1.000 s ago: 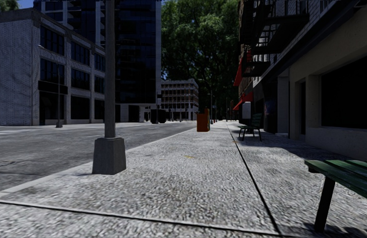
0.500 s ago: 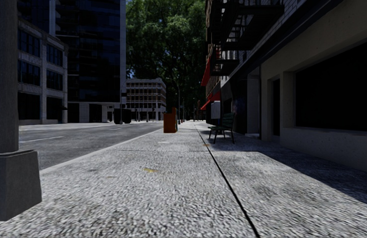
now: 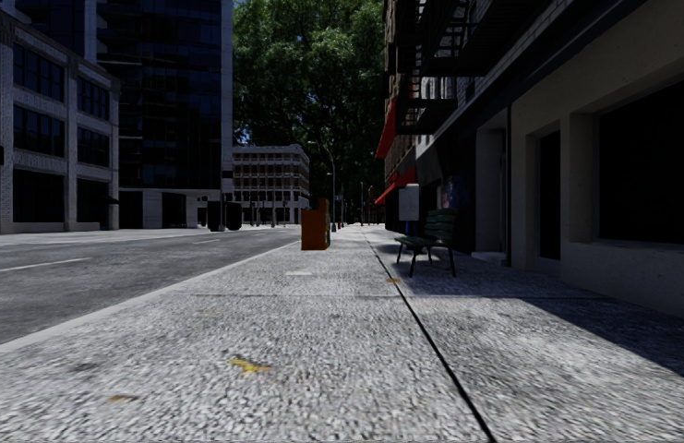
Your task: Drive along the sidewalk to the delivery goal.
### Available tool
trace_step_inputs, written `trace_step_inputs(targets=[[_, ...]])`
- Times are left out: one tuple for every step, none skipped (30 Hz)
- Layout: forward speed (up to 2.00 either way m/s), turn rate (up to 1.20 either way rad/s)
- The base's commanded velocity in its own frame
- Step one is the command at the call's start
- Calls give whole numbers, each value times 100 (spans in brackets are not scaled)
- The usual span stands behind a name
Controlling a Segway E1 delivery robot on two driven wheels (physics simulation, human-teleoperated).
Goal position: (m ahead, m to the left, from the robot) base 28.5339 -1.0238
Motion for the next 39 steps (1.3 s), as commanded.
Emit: trace_step_inputs(targets=[[200,0],[200,0],[200,0],[200,0],[200,0],[200,0],[200,0],[200,0],[200,0],[200,0],[200,0],[200,0],[200,0],[200,0],[200,0],[200,0],[200,0],[200,0],[200,0],[200,0],[200,0],[200,0],[200,0],[200,0],[200,0],[200,0],[200,0],[200,0],[200,0],[200,0],[200,-3],[200,-8],[200,-8],[200,-9],[200,-10],[200,-13],[200,-15],[200,-15],[200,-15]])
